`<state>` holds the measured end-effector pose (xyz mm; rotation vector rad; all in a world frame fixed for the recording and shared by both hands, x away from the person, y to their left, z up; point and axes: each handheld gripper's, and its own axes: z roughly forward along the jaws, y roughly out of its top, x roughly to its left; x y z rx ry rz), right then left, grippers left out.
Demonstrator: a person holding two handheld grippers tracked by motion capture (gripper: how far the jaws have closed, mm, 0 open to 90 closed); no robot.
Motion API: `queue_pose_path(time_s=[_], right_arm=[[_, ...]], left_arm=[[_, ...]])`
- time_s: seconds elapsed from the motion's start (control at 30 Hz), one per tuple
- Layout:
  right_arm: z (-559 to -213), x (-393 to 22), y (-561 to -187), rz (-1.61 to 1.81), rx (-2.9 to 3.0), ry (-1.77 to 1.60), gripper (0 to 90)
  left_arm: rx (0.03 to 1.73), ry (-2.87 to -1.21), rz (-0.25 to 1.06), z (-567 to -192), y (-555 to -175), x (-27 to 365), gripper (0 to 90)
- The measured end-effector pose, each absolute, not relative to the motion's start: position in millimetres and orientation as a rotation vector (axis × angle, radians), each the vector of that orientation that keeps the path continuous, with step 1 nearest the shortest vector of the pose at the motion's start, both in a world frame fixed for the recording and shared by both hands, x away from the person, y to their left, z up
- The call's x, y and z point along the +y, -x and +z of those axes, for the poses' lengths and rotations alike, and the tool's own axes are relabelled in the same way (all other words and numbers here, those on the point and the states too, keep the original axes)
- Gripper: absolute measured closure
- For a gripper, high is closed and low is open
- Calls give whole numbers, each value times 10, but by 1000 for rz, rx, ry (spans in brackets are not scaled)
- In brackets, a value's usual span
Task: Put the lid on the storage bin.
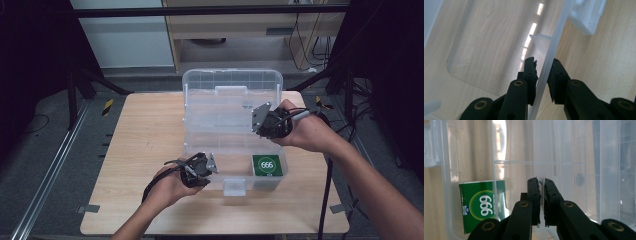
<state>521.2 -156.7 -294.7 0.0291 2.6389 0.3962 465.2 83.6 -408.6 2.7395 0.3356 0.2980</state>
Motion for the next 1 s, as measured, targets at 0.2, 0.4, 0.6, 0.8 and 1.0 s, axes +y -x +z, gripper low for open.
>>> queue_pose_path(time_s=[0.2,0.4,0.6,0.8,1.0], right_arm=[[-2953,-1580,-5135,401,2656,-7,863],[-3001,-1595,-5012,397,2673,9,862],[-3062,-1614,-4919,405,2674,21,851],[-3069,-1608,-4890,383,2676,28,851],[-3072,-1611,-4886,380,2688,32,853]], left_arm=[[296,-2726,296,-4103,-4669,829,777],[398,-2724,277,-4113,-4602,831,775],[387,-2722,282,-4117,-4603,833,775],[399,-2720,286,-4122,-4583,833,772],[402,-2717,284,-4126,-4580,834,772]])
